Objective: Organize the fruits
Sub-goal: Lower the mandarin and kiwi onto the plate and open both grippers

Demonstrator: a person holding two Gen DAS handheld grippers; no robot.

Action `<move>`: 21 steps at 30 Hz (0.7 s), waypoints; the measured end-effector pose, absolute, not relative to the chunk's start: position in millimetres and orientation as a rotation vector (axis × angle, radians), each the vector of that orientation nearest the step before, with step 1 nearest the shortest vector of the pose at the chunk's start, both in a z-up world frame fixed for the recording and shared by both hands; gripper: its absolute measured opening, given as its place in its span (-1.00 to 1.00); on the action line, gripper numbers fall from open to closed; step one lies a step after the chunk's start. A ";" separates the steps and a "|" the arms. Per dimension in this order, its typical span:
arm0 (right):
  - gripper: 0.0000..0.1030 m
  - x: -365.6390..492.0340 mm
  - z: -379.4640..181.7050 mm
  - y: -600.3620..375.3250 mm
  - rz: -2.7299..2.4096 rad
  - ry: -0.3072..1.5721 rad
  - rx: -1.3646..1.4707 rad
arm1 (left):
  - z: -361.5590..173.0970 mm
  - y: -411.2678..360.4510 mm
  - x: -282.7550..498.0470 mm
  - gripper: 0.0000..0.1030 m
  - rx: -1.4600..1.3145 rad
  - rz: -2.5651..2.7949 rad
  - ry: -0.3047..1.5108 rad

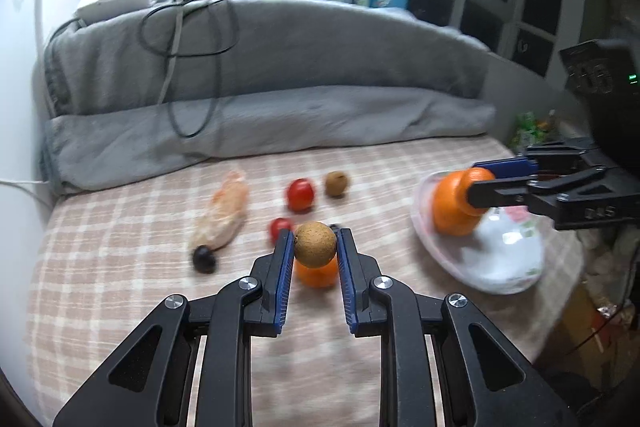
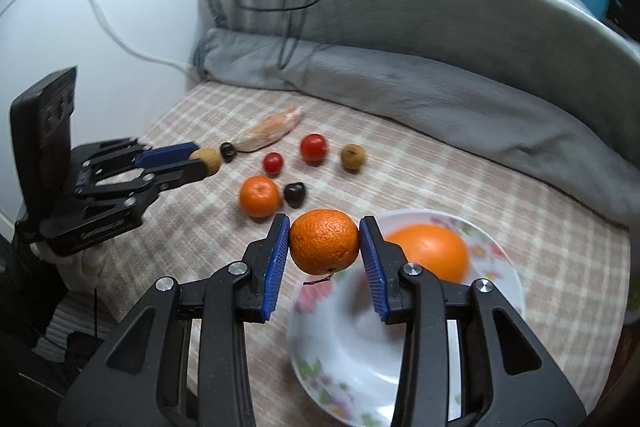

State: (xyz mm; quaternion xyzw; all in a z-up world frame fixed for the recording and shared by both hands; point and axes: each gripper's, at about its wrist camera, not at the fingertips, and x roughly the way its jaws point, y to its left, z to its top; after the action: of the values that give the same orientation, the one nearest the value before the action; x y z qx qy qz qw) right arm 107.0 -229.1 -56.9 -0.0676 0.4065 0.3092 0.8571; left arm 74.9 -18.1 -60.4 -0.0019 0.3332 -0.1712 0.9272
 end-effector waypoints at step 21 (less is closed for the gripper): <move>-0.26 102.5 -80.1 -322.5 0.481 0.894 0.007 | -62.7 -116.1 50.8 -0.61 -0.013 -0.611 0.703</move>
State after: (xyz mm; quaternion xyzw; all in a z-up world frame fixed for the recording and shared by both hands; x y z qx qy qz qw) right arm 102.5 -322.5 -80.1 0.0035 0.4282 0.2305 0.8738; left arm 50.8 -116.1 -62.7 -0.0060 0.3389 -0.2946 0.8935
